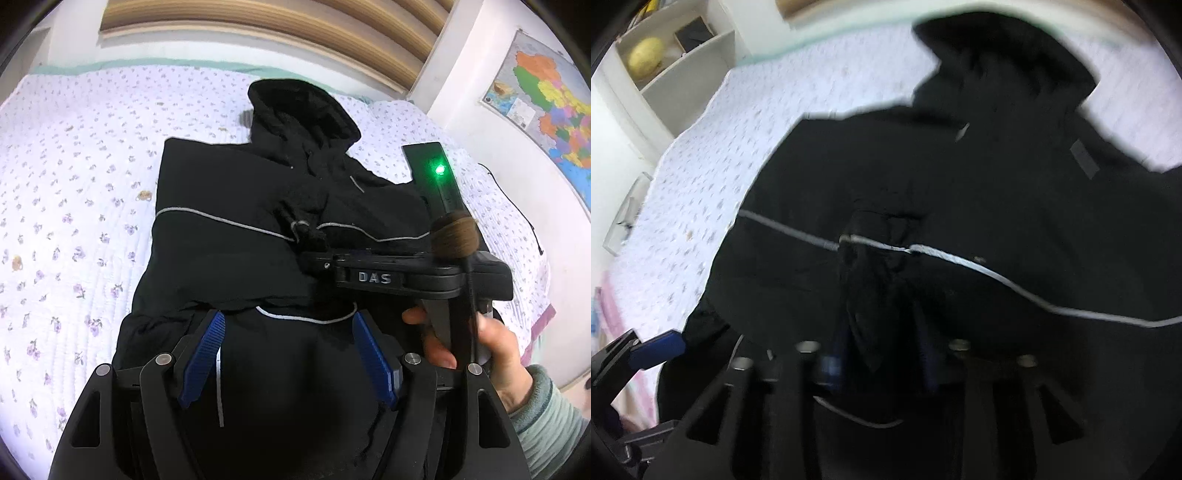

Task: Fold large clothes

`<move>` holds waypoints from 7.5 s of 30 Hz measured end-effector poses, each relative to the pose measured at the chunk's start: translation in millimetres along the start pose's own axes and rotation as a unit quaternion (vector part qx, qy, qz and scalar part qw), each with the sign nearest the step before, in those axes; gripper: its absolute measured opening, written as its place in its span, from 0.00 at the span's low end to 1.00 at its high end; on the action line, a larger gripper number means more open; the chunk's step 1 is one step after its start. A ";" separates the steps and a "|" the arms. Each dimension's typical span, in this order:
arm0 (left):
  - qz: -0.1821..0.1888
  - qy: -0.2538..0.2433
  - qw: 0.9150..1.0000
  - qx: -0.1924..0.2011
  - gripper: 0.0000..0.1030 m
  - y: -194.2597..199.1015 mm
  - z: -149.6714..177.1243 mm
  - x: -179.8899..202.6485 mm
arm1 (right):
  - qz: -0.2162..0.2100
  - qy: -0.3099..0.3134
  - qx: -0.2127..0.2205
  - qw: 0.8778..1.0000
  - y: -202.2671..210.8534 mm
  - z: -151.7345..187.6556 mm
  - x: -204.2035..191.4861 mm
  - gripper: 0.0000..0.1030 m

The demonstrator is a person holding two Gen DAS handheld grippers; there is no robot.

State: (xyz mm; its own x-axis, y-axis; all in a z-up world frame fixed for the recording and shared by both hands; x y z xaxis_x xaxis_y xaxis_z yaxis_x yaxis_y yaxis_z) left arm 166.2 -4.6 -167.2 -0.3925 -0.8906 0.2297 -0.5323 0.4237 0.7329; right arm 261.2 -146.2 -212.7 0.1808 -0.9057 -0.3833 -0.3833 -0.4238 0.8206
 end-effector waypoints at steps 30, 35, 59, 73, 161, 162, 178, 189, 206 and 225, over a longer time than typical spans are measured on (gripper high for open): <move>-0.021 0.093 0.995 0.040 0.19 -30.8 -88.9 -60.1 | 0.139 -0.048 0.109 0.983 139.4 18.7 155.7 0.55; -0.009 0.147 0.988 -0.049 0.21 -72.3 -47.2 -103.8 | 0.188 -0.046 0.055 0.979 66.0 13.1 157.0 0.59; -0.061 -0.017 0.997 -0.039 0.51 -113.3 -71.3 -27.1 | 0.176 0.040 0.079 0.980 32.7 -23.0 125.6 0.79; -0.038 -0.006 0.994 -0.098 0.51 -60.5 -140.2 -20.0 | 0.137 -0.018 -0.007 0.990 96.0 -72.5 121.4 0.79; 0.111 0.043 0.990 -0.073 0.66 -283.8 -417.1 -154.0 | 0.005 -0.016 -0.039 0.999 11.1 -358.1 254.0 0.55; 0.116 0.049 0.988 -0.092 0.66 -296.1 -418.3 -158.2 | -0.003 -0.025 -0.050 0.998 1.9 -364.5 255.5 0.55; 0.160 -0.008 0.984 -0.083 0.17 -271.4 -391.9 -110.8 | -0.054 0.043 -0.021 0.997 -16.3 -347.8 188.9 0.18; 0.156 -0.123 0.980 -0.032 0.17 -102.8 -323.4 -16.5 | -0.011 0.074 0.064 0.995 132.6 -212.7 124.3 0.18; 0.018 -0.146 0.969 -0.201 0.23 -99.3 -93.4 44.1 | 0.085 0.021 -0.090 0.992 109.7 -18.4 130.8 0.23; 0.126 0.017 0.975 -0.184 0.36 -129.6 -144.4 17.2 | 0.108 -0.006 -0.059 0.992 45.6 -68.1 75.3 0.54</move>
State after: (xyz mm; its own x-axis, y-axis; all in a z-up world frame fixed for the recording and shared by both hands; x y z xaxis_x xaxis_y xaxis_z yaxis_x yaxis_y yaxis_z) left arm 336.7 -98.7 -165.7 -0.4481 -0.7730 0.4491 -0.1135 0.5475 0.8291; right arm 319.0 -233.6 -175.3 0.0952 -0.9756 -0.1978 -0.3038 -0.2177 0.9275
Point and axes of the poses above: each gripper's, at about its wrist camera, not at the fingertips, and y roughly against the way its jaws point, x to its right, z to its underside, the point moved 1 cm from there along -y, roughly the way its jaws point, and after that the axes turned 7 degrees about -y, right-handed, at the moved point
